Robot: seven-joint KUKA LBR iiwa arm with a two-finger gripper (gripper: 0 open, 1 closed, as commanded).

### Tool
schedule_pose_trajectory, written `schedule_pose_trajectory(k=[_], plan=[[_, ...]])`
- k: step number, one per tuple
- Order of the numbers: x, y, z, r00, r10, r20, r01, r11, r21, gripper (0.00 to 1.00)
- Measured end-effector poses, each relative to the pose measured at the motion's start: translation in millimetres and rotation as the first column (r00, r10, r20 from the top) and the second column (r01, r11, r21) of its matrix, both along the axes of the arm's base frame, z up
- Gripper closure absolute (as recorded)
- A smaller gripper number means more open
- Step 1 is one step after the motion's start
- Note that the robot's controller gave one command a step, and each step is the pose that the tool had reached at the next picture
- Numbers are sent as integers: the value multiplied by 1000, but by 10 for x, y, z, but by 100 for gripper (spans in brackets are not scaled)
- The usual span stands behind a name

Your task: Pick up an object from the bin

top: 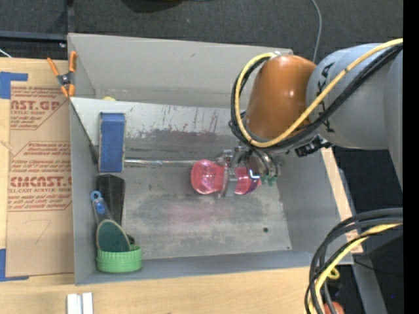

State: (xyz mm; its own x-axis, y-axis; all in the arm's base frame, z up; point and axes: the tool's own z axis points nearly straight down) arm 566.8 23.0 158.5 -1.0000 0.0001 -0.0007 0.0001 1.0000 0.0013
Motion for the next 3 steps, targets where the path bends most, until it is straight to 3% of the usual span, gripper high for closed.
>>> schedule_pose_trajectory(k=[1, 2, 3], plan=[[0, 0, 0, 1000, 0, 0, 0, 1000, 0, 0], [3, 111, 1024, 1000, 6, -1, -6, 1000, 0, 0], [-97, -4, 1311, 1000, -3, -9, 3, 1000, 0, 0]])
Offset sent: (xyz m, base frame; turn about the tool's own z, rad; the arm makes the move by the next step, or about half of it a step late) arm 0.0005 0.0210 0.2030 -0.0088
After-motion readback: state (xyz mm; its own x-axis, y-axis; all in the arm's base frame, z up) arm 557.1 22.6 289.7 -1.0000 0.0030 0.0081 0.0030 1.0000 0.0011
